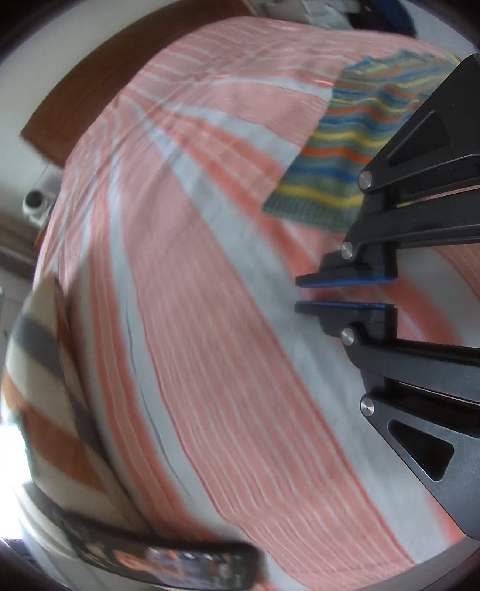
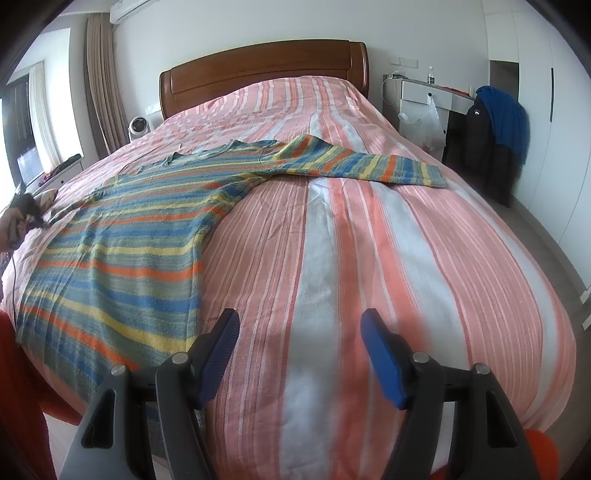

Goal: Fold small clothes

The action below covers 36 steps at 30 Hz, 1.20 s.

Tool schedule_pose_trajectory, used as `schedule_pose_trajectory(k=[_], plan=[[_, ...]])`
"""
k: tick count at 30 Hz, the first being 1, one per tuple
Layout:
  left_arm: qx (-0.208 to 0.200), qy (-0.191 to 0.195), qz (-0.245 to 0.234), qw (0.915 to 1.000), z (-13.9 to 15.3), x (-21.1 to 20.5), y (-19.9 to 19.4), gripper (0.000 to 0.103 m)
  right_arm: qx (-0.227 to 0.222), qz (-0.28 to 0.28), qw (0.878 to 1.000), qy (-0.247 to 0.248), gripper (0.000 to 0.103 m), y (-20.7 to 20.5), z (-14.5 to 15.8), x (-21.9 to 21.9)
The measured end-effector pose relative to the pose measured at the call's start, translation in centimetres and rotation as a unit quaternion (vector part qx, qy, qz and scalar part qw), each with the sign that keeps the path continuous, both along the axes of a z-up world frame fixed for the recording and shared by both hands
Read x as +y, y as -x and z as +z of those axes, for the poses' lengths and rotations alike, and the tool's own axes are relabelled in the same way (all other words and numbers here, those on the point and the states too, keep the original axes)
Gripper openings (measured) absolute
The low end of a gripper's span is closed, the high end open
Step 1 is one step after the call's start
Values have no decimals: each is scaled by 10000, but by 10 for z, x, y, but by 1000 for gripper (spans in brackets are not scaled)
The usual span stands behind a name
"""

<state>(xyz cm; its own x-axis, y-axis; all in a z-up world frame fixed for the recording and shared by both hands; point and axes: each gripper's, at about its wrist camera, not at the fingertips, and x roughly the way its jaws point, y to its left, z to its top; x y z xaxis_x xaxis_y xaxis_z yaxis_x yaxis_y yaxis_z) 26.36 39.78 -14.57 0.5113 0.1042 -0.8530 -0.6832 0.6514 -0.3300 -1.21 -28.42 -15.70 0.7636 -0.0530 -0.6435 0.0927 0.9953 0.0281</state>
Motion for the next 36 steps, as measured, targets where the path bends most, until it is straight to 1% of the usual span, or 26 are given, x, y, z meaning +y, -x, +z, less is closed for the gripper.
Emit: schedule_pose_trajectory(k=[2, 3, 4, 5, 6, 7, 8, 9, 10, 12, 13, 15, 16, 18, 20, 22, 25, 27, 30, 34, 36], plan=[[-109, 25, -59, 9999, 6, 2, 15, 12, -18, -25, 10000, -34, 68, 0, 0, -1], [-176, -34, -217, 9996, 11, -5, 23, 30, -34, -37, 10000, -55, 68, 0, 1, -2], [-244, -110, -388, 9989, 15, -15, 31, 52, -55, -47, 10000, -68, 68, 0, 2, -3], [-325, -196, -580, 9976, 20, -30, 39, 62, -85, -58, 9999, -82, 68, 0, 3, -4], [-381, -249, -745, 9962, 24, -42, 51, 76, -133, -84, 9998, -99, 68, 1, 5, -6], [-452, -291, -983, 9937, 25, -58, 59, 81, -188, -121, 9997, -106, 68, 1, 8, -8], [-517, -321, -1290, 9898, 24, -79, 68, 82, -239, -172, 9995, -102, 68, 2, 11, -11], [-534, -332, -1490, 9868, 21, -93, 73, 84, -295, -244, 9992, -89, 68, 3, 14, -14], [-525, -360, -1646, 9843, 16, -107, 78, 86, -338, -309, 9989, -77, 68, 4, 17, -17], [-479, -492, -1921, 9790, 1, -133, 88, 87, -384, -427, 9983, -85, 70, 1, 23, -27], [-440, -683, -2040, 9756, -4, -143, 88, 88, -380, -451, 9982, -73, 70, -2, 24, -30], [-374, -1272, -2250, 9653, -7, -163, 86, 93, -420, -523, 9977, -4, 70, -13, 32, -38], [-380, -1447, -2351, 9604, -8, -170, 85, 94, -452, -534, 9975, 13, 70, -20, 36, -42], [-420, -1599, -2418, 9561, -9, -175, 86, 98, -508, -554, 9972, 50, 71, -36, 45, -48], [-444, -1645, -2416, 9553, -13, -176, 91, 100, -554, -574, 9968, 92, 74, -49, 46, -52], [-512, -1638, -2407, 9553, -15, -174, 93, 102, -500, -590, 9969, 130, 74, -67, 37, -57], [-543, -1710, -2424, 9534, -17, -177, 94, 102, -223, -690, 9972, 153, 74, -84, 13, -63], [-538, -1790, -2410, 9524, -20, -180, 95, 102, -43, -771, 9970, 51, 75, -89, -7, -68], [-508, -1889, -2410, 9506, -22, -184, 93, 102, -254, -711, 9971, -79, 77, -83, -14, -72], [-509, -1914, -2391, 9506, -23, -184, 92, 103, -358, -635, 9966, -379, 79, -79, -19, -81], [-496, -1954, -2392, 9498, -23, -185, 92, 103, -390, -607, 9964, -450, 79, -78, -20, -83]])
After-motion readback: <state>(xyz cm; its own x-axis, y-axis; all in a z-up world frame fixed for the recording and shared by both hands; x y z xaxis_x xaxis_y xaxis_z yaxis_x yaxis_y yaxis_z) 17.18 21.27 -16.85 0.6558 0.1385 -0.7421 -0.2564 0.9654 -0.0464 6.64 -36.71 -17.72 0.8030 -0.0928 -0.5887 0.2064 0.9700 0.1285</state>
